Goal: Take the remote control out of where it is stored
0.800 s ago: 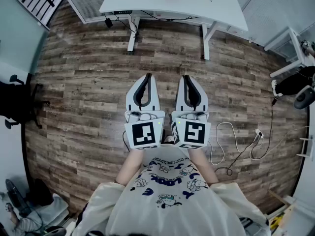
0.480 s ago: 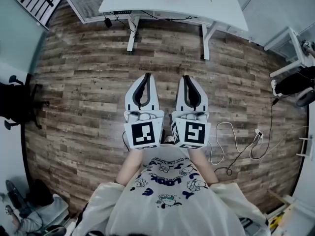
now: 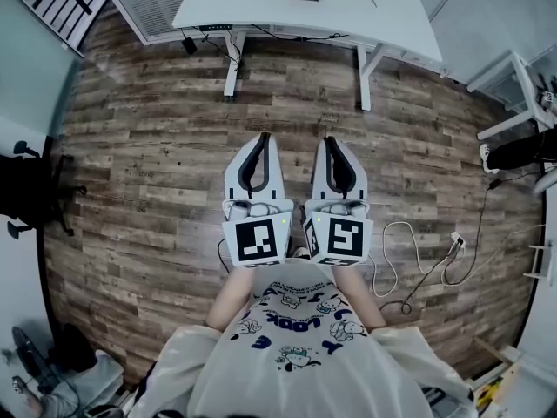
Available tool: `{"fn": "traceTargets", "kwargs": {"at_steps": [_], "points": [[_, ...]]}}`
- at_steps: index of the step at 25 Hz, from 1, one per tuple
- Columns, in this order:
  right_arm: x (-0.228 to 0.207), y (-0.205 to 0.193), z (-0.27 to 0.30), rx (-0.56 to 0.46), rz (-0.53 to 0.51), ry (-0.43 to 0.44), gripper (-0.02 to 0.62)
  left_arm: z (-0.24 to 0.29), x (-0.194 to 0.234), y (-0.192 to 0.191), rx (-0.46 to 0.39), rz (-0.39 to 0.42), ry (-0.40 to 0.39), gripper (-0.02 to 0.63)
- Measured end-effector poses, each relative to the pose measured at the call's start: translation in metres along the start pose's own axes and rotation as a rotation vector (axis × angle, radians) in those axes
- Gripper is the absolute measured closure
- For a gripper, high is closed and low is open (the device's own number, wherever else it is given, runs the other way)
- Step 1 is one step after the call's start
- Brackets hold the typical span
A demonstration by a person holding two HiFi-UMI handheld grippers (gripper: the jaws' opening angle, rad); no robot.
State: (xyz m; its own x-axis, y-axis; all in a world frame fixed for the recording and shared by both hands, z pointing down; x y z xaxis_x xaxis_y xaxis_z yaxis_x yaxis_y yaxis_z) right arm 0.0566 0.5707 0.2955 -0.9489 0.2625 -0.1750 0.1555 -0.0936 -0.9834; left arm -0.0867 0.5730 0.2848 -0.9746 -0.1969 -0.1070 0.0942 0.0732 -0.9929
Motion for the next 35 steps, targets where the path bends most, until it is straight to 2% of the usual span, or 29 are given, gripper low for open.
{"fn": "traceTargets", "kwargs": {"at_steps": [10,22,35], "points": [[0.005,-0.002,0.049,0.002,-0.002,-0.050,0.554,0.048,0.034,-0.008,0.000,0.016,-0.050,0.588],[-0.013,-0.007,0.099,0.030,0.012,-0.060,0.554,0.097,0.043,-0.022,0.026,0.002,-0.047,0.588],[-0.082,0.011,0.211,0.014,0.011,-0.048,0.554,0.219,0.038,-0.028,0.026,0.021,-0.004,0.588]]}}
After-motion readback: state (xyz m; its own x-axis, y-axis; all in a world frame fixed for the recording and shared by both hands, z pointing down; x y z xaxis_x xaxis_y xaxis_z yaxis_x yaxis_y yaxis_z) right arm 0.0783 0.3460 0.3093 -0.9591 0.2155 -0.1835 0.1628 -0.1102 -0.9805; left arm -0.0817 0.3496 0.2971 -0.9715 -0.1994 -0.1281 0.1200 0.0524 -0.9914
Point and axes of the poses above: the fingertips, and each gripper's own axes: z forward along the fingers, x to its left, y out of its top, the point moved 9 cm from there along -z, backward along the fingers, and after that the axes turned 9 degrees about z, right-handed, at the moved point
